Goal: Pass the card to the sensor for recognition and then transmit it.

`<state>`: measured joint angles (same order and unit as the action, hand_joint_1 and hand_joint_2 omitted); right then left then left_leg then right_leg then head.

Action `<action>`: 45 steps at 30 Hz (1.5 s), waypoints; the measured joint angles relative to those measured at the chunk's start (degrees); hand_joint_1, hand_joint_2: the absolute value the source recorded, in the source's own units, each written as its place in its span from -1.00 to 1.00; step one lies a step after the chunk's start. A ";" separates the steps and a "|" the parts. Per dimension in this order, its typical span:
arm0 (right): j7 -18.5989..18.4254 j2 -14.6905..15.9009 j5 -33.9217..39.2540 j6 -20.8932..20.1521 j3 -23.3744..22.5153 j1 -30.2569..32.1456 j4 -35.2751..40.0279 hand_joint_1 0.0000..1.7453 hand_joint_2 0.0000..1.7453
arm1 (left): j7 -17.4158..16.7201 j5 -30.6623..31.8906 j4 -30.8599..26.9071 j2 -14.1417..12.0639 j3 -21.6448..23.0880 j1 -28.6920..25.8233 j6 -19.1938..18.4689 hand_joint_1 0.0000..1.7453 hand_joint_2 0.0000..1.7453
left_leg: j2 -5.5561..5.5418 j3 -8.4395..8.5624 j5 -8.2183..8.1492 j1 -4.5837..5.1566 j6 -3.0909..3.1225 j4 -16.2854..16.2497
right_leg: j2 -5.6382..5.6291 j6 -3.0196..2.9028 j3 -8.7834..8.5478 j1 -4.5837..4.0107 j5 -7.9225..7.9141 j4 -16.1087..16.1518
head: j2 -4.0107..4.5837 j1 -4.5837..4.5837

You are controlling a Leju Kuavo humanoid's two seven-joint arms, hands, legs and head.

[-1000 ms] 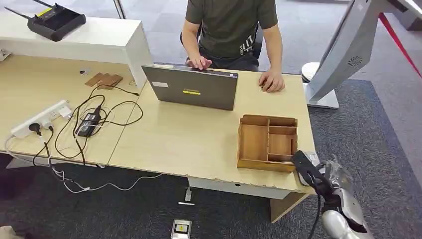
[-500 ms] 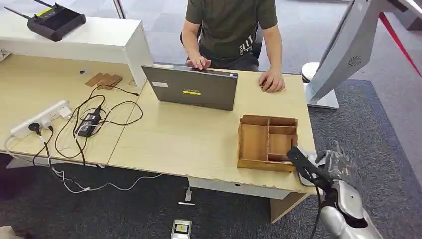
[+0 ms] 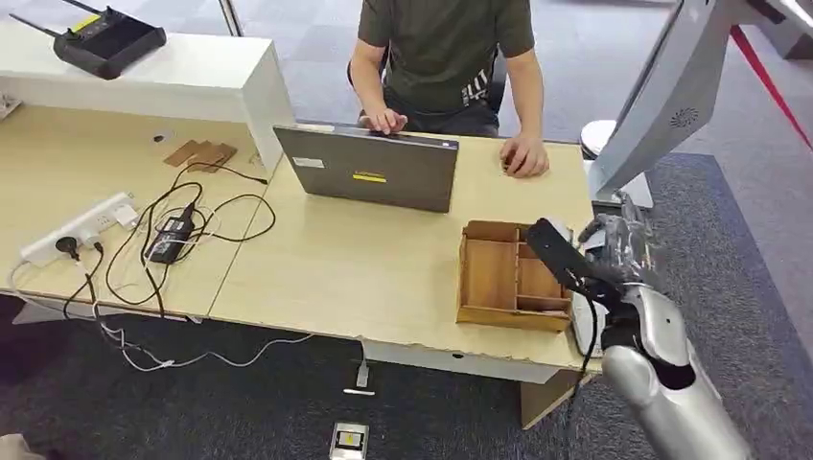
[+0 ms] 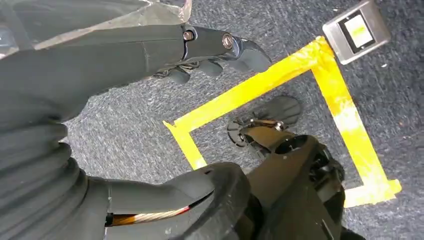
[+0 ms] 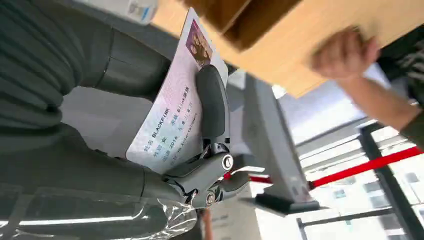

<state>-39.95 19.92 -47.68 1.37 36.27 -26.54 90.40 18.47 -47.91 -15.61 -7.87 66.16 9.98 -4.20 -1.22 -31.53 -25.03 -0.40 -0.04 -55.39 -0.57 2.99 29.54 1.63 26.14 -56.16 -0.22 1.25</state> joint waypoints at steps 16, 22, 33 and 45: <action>0.00 -8.49 4.14 9.45 14.79 -12.69 -14.69 1.00 1.00 | -2.80 1.99 0.02 0.92 1.07 2.27 -2.58 -1.00 1.00 | 0.01 -0.04 0.00 -0.07 -0.02 -0.01 | 0.00 -0.01 0.06 -0.05 0.00 0.02 | 0.00 0.00; 0.00 -9.73 2.65 9.87 16.06 -12.69 -16.66 1.00 1.00 | -2.84 2.12 0.02 1.11 1.51 2.53 -2.93 -1.00 1.00 | 0.02 -0.04 0.00 -0.07 -0.02 -0.01 | 0.00 -0.01 0.06 -0.06 0.00 0.02 | 0.00 0.00; 0.00 -11.22 0.12 9.72 17.28 -12.65 -18.28 1.00 1.00 | -2.49 1.92 0.02 1.11 1.62 2.43 -2.97 -1.00 1.00 | 0.03 -0.03 -0.01 -0.09 -0.02 -0.01 | 0.00 -0.01 0.07 -0.07 0.00 0.02 | 0.00 0.00; -0.02 -12.88 -1.74 8.34 17.48 -12.42 -19.11 1.00 1.00 | -1.64 0.94 0.02 1.09 1.62 1.73 -2.97 -1.00 1.00 | 0.03 -0.03 -0.01 -0.10 -0.02 -0.01 | 0.00 -0.02 0.07 -0.08 0.00 0.02 | 0.00 0.00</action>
<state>-39.98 7.04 -49.42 9.70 53.75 -38.97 71.30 16.83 -46.97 -15.58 -6.78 67.78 11.71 -7.17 -1.19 -31.56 -25.04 -0.50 -0.06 -55.40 -0.57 2.97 29.60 1.56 26.14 -56.14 -0.22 1.25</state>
